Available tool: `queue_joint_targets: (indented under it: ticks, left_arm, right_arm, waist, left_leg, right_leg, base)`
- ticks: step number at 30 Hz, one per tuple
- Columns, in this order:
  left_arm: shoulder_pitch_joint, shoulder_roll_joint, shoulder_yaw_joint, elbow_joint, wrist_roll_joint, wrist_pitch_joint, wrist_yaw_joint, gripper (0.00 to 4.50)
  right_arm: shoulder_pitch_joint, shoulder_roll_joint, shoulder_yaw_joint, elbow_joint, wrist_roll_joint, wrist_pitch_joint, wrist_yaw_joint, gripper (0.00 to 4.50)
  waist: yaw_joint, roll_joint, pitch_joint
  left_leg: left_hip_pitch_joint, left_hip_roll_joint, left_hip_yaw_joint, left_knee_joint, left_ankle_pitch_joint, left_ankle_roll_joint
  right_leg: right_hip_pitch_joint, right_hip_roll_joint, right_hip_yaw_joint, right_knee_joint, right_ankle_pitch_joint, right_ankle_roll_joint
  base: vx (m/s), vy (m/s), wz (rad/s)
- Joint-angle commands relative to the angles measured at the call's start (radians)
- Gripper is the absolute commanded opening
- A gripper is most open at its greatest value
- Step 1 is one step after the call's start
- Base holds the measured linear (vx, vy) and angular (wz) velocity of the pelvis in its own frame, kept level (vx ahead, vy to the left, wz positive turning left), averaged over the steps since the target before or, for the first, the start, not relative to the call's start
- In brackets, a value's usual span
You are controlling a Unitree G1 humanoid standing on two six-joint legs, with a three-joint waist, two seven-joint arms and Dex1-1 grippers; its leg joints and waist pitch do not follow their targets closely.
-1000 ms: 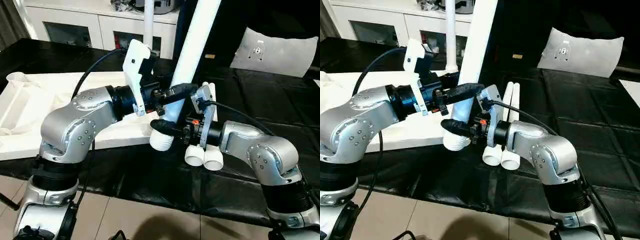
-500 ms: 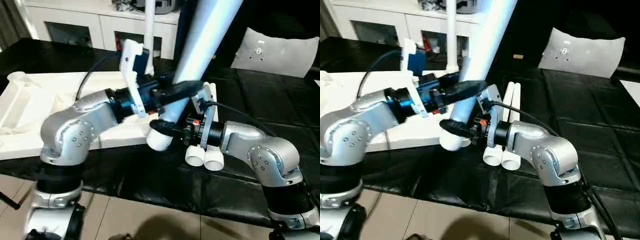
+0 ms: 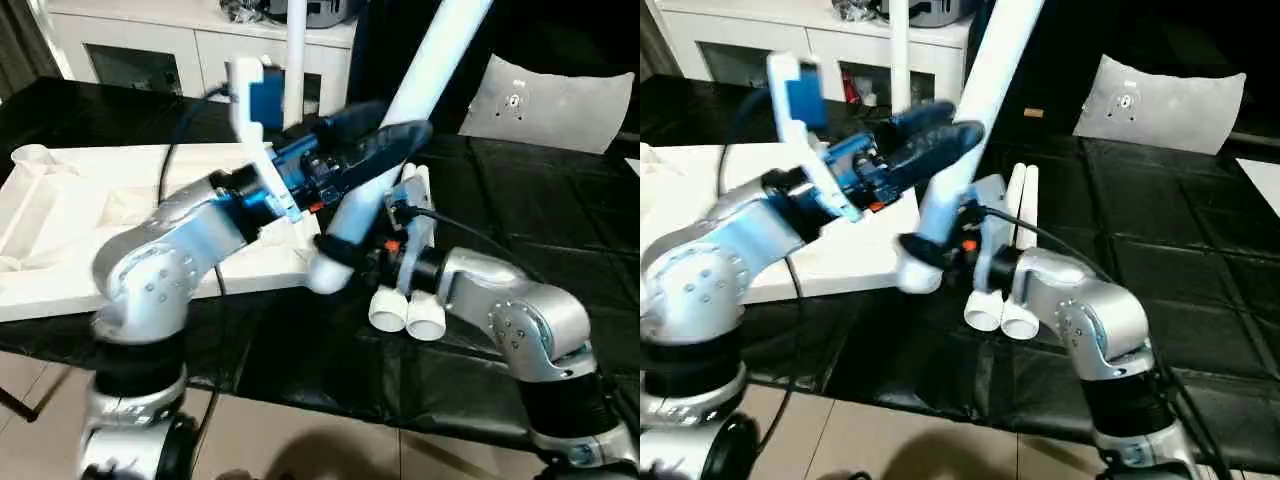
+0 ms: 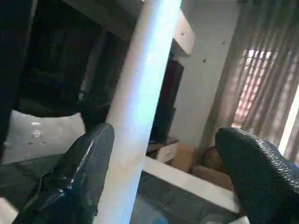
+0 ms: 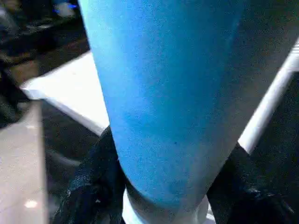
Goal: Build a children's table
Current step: Pick table leg, then move to table
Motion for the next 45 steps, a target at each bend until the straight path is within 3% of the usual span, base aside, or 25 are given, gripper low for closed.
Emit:
queue_joint_targets:
  ticks: [1,6,9,16,18,22,23,25,26,27,28,29,30,32,33,35,36,37,38,40,41,42,43,44,45]
  left_arm:
    - [0.030,0.010,0.028,-0.034,0.016,-0.008,0.033,3.98]
    - [0.109,0.055,0.040,-0.064,0.124,-0.050,0.112,3.98]
    - [0.194,0.115,-0.017,-0.058,0.301,-0.110,0.190,3.98]
    - [0.364,0.035,-0.036,-0.043,0.468,-0.204,0.406,3.98]
    - [0.399,0.032,-0.063,-0.042,0.494,-0.221,0.409,3.98]
    - [0.419,0.013,-0.072,-0.022,0.531,-0.266,0.426,3.98]
    - [0.422,0.013,-0.075,-0.019,0.539,-0.273,0.427,3.98]
    - [0.421,0.014,-0.084,-0.007,0.563,-0.283,0.433,3.98]
    - [0.419,0.011,-0.083,-0.001,0.568,-0.292,0.440,3.98]
    - [0.418,0.007,-0.081,0.002,0.570,-0.297,0.443,3.98]
    - [0.418,0.005,-0.080,0.001,0.570,-0.297,0.444,3.98]
    - [0.419,-0.002,-0.078,0.001,0.569,-0.297,0.448,3.98]
    - [0.421,-0.005,-0.078,-0.001,0.571,-0.298,0.448,3.98]
    - [0.429,-0.008,-0.086,-0.006,0.576,-0.300,0.443,3.98]
    - [0.432,-0.008,-0.090,-0.008,0.578,-0.302,0.441,3.98]
    - [0.434,-0.009,-0.094,-0.008,0.582,-0.306,0.439,3.98]
    - [0.433,-0.009,-0.094,-0.006,0.585,-0.307,0.439,3.98]
    - [0.432,-0.009,-0.095,-0.003,0.589,-0.306,0.439,3.98]
    - [0.432,-0.009,-0.095,-0.001,0.591,-0.305,0.440,3.98]
    - [0.432,-0.008,-0.095,0.000,0.593,-0.304,0.438,3.98]
    - [0.431,-0.007,-0.096,0.001,0.596,-0.301,0.435,3.98]
    - [0.431,-0.007,-0.096,0.001,0.596,-0.301,0.434,3.98]
    - [0.430,-0.006,-0.095,0.001,0.597,-0.301,0.430,3.98]
    - [0.430,-0.006,-0.095,0.000,0.597,-0.300,0.429,3.98]
    - [0.429,-0.005,-0.096,0.001,0.597,-0.298,0.426,3.98]
  right_arm:
    - [0.016,0.004,-0.025,-0.026,-0.027,-0.023,-0.041,1.90]
    - [0.073,0.036,-0.058,-0.080,-0.076,-0.089,-0.140,1.90]
    - [0.125,0.060,-0.076,-0.162,-0.119,-0.107,-0.226,1.90]
    - [0.248,0.110,-0.115,-0.230,-0.179,-0.210,-0.331,1.90]
    - [0.285,0.120,-0.118,-0.221,-0.195,-0.233,-0.352,1.90]
    - [0.305,0.148,-0.135,-0.225,-0.175,-0.227,-0.367,1.90]
    - [0.307,0.152,-0.137,-0.226,-0.172,-0.228,-0.369,1.90]
    - [0.302,0.156,-0.142,-0.223,-0.179,-0.231,-0.371,1.90]
    - [0.298,0.154,-0.139,-0.218,-0.188,-0.243,-0.372,1.90]
    - [0.296,0.153,-0.136,-0.215,-0.193,-0.251,-0.373,1.90]
    - [0.295,0.153,-0.134,-0.213,-0.194,-0.253,-0.372,1.90]
    - [0.291,0.152,-0.128,-0.209,-0.196,-0.258,-0.368,1.90]
    - [0.289,0.153,-0.126,-0.208,-0.198,-0.258,-0.367,1.90]
    - [0.286,0.154,-0.124,-0.206,-0.204,-0.258,-0.367,1.90]
    - [0.286,0.154,-0.123,-0.205,-0.208,-0.258,-0.368,1.90]
    - [0.285,0.154,-0.122,-0.203,-0.212,-0.259,-0.368,1.90]
    - [0.285,0.156,-0.121,-0.202,-0.213,-0.259,-0.369,1.90]
    - [0.288,0.158,-0.119,-0.200,-0.214,-0.259,-0.370,1.90]
    - [0.290,0.159,-0.116,-0.198,-0.215,-0.261,-0.371,1.90]
    - [0.291,0.160,-0.114,-0.198,-0.216,-0.262,-0.373,1.90]
    - [0.293,0.162,-0.112,-0.197,-0.218,-0.260,-0.376,1.90]
    - [0.293,0.162,-0.112,-0.198,-0.218,-0.259,-0.377,1.90]
    - [0.294,0.165,-0.112,-0.198,-0.221,-0.256,-0.381,1.90]
    - [0.295,0.166,-0.112,-0.197,-0.221,-0.255,-0.382,1.90]
    - [0.296,0.168,-0.115,-0.197,-0.221,-0.254,-0.384,1.90]
  waist:
    - [-0.002,-0.002,-0.071]
    - [-0.005,0.004,-0.070]
    - [-0.008,0.006,-0.070]
    - [-0.014,0.019,-0.067]
    - [-0.016,0.011,-0.066]
    - [-0.003,0.002,-0.065]
    - [0.012,-0.005,-0.063]
    - [0.026,-0.012,-0.061]
    - [0.028,-0.005,-0.060]
    - [0.013,0.009,-0.060]
    - [0.013,0.009,-0.060]
    - [-0.013,0.016,-0.067]
    - [-0.019,0.016,-0.066]
    - [-0.031,0.003,-0.063]
    - [-0.029,0.002,-0.061]
    - [-0.029,0.005,-0.055]
    - [-0.034,0.008,-0.052]
    - [-0.060,0.018,-0.048]
    - [-0.100,0.035,-0.048]
    - [-0.112,0.042,-0.050]
    - [-0.110,0.025,-0.044]
    - [-0.108,0.010,-0.053]
    - [-0.065,-0.026,-0.071]
    - [-0.090,-0.022,-0.079]
    - [-0.104,-0.027,-0.076]
  left_leg:
    - [0.005,0.039,-0.002,-0.066,-0.133,-0.036]
    - [0.008,0.042,-0.005,-0.071,-0.153,-0.044]
    - [0.012,0.040,-0.006,-0.073,-0.172,-0.046]
    - [0.013,0.042,-0.009,-0.077,-0.253,-0.049]
    - [0.012,0.041,-0.010,-0.078,-0.269,-0.042]
    - [-0.005,0.026,0.002,-0.063,-0.210,0.039]
    - [-0.020,0.026,-0.007,-0.030,-0.161,0.088]
    - [-0.028,0.037,-0.027,0.005,-0.124,0.116]
    - [-0.025,0.041,-0.031,0.001,-0.120,0.119]
    - [0.000,0.041,-0.016,-0.038,-0.146,0.125]
    - [0.000,0.041,-0.016,-0.038,-0.146,0.125]
    - [0.020,0.031,0.008,-0.064,-0.138,0.158]
    - [0.024,0.028,0.013,-0.068,-0.147,0.170]
    - [0.030,0.021,0.021,-0.071,-0.214,0.187]
    - [0.018,0.020,0.019,-0.063,-0.247,0.180]
    - [0.017,0.032,-0.005,-0.042,-0.319,0.143]
    - [0.022,0.034,-0.010,-0.047,-0.351,0.131]
    - [0.038,0.027,-0.005,-0.077,-0.455,0.088]
    - [0.039,0.014,0.012,-0.136,-0.601,0.017]
    - [0.013,0.012,0.039,-0.195,-0.697,-0.032]
    - [0.006,0.028,0.037,-0.208,-0.672,-0.051]
    - [0.010,0.031,0.041,-0.196,-0.661,-0.085]
    - [0.019,0.000,-0.010,0.042,-0.457,-0.095]
    - [-0.056,-0.028,-0.128,0.230,-0.187,-0.017]
    - [-0.125,-0.031,-0.153,0.248,-0.156,-0.027]
  right_leg:
    - [0.054,-0.078,0.060,-0.076,-0.258,-0.085]
    - [0.050,-0.074,0.059,-0.078,-0.257,-0.062]
    - [0.047,-0.071,0.060,-0.079,-0.274,-0.035]
    - [0.041,-0.073,0.060,-0.096,-0.319,-0.030]
    - [0.040,-0.072,0.060,-0.098,-0.336,-0.022]
    - [0.056,-0.122,0.088,-0.110,-0.428,-0.050]
    - [0.067,-0.181,0.124,-0.132,-0.536,-0.037]
    - [0.067,-0.229,0.158,-0.146,-0.622,-0.038]
    - [0.062,-0.227,0.155,-0.148,-0.624,-0.051]
    - [0.043,-0.160,0.116,-0.130,-0.528,-0.098]
    - [0.043,-0.160,0.116,-0.130,-0.528,-0.098]
    - [0.033,-0.103,0.080,-0.097,-0.335,-0.127]
    - [0.031,-0.095,0.072,-0.093,-0.301,-0.129]
    - [0.030,-0.106,0.071,-0.102,-0.293,-0.121]
    - [0.040,-0.136,0.090,-0.119,-0.328,-0.105]
    - [0.049,-0.192,0.115,-0.157,-0.482,-0.063]
    - [0.046,-0.186,0.107,-0.160,-0.515,-0.052]
    - [0.031,-0.131,0.067,-0.142,-0.520,-0.022]
    - [0.017,-0.039,-0.001,-0.072,-0.413,0.006]
    - [0.030,0.006,-0.059,0.068,-0.219,-0.002]
    - [0.042,-0.031,-0.056,0.073,-0.145,-0.010]
    - [0.046,-0.064,-0.030,0.044,-0.214,-0.012]
    - [0.014,-0.305,0.123,-0.128,-0.560,-0.037]
    - [0.034,-0.380,0.200,-0.175,-0.674,-0.062]
    - [0.102,-0.375,0.170,-0.142,-0.661,-0.078]
  base:
    - [0.000,0.000,0.00]
    - [0.000,0.000,0.00]
    - [0.000,0.000,0.00]
    - [0.000,0.000,0.00]
    - [0.000,0.000,0.00]
    - [0.000,0.000,0.00]
    - [0.000,0.000,0.00]
    - [-0.007,0.038,-0.02]
    - [-0.014,0.076,-0.04]
    - [-0.018,0.109,0.02]
    - [-0.018,0.131,0.05]
    - [-0.018,0.131,0.05]
    - [-0.023,0.150,0.02]
    - [-0.034,0.163,0.00]
    - [-0.043,0.165,-0.02]
    - [-0.046,0.172,-0.04]
    - [-0.050,0.178,-0.04]
    - [-0.066,0.181,-0.02]
    - [-0.066,0.181,-0.02]
    - [-0.067,0.151,0.03]
    - [-0.063,0.127,0.02]
    - [-0.050,0.075,-0.03]
    - [-0.048,0.071,0.04]
    - [-0.048,0.071,0.04]
    - [0.013,0.130,-0.24]
